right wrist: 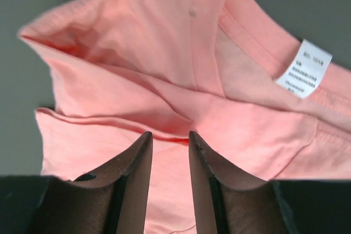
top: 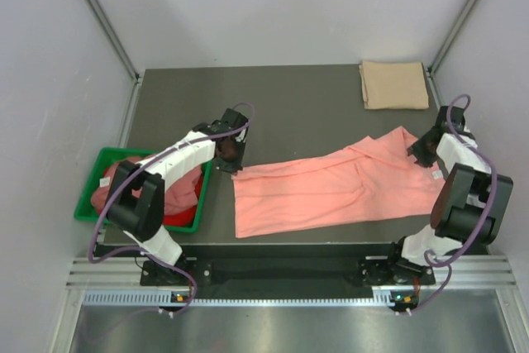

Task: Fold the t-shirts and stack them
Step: Fold the tshirt

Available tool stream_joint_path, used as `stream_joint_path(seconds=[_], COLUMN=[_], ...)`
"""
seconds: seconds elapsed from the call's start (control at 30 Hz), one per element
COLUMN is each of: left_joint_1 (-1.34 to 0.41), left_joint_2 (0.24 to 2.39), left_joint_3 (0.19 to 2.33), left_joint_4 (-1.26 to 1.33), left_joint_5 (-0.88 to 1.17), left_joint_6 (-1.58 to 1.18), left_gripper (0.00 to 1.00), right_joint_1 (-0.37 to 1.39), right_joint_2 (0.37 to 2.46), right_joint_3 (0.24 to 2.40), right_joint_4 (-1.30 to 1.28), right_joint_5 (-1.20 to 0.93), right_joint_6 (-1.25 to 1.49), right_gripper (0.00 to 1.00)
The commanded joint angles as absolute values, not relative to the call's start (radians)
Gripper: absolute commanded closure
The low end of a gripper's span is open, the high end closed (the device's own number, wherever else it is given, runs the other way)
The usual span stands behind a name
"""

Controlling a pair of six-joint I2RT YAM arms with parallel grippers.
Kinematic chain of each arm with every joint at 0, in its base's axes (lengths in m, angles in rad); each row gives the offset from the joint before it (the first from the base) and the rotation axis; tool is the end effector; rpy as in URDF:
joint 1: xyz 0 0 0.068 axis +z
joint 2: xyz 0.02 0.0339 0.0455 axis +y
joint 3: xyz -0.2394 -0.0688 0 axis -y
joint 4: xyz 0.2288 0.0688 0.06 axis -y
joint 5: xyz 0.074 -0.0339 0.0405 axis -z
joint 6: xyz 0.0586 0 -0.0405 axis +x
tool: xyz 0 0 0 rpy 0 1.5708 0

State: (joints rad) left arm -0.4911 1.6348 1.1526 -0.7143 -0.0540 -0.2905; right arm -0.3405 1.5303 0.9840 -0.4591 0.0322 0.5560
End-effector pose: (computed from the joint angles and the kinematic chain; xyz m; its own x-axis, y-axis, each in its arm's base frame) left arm 0.2786 -0.1454 0.1761 -0.9163 0.1657 -0.3647 0.1994 0.9783 -0.0566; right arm 0.2897 -0.1046 0.1732 -0.4913 0.7337 -0.4694 0.7174 0.6465 0.2597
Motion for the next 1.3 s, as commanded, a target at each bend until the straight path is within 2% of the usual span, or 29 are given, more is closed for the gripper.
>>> stream_joint_path(seconds=[0.0, 0.27, 0.97, 1.07, 1.1, 1.13, 1.2, 1.27], left_joint_1=[-0.509, -0.531, -0.549, -0.551, -0.551, -0.551, -0.551, -0.551], left_joint_2=[1.629, 1.617, 1.62, 1.621, 1.623, 1.623, 1.624, 1.628], left_joint_3=[1.146, 1.155, 1.149, 1.147, 1.146, 1.147, 1.147, 1.149], left_joint_4=[-0.724, -0.727, -0.733, -0.732, -0.732, -0.729, -0.729, -0.729], left_joint_5=[-0.06, -0.066, -0.098, -0.103, -0.101, -0.104, -0.11, -0.12], left_joint_6=[-0.296, -0.282, -0.285, -0.288, -0.288, -0.29, -0.293, -0.298], left_gripper=[1.0, 1.0, 1.0, 1.0, 1.0, 1.0, 1.0, 1.0], right_joint_1=[-0.336, -0.336, -0.334, -0.334, -0.334, -0.336, -0.334, -0.336], right_joint_2=[1.568, 1.626, 1.661, 1.66, 1.652, 1.646, 1.615, 1.592], right_joint_3=[1.057, 1.075, 1.028, 1.009, 1.002, 0.997, 0.989, 0.992], right_joint_4=[-0.618, -0.681, -0.54, -0.506, -0.497, -0.489, -0.462, -0.453], right_joint_5=[0.043, 0.074, 0.1, 0.101, 0.104, 0.106, 0.118, 0.135], right_joint_6=[0.682, 0.807, 0.844, 0.835, 0.83, 0.819, 0.804, 0.779], right_gripper=[0.66, 0.65, 0.67, 0.78, 0.9, 0.94, 1.0, 1.0])
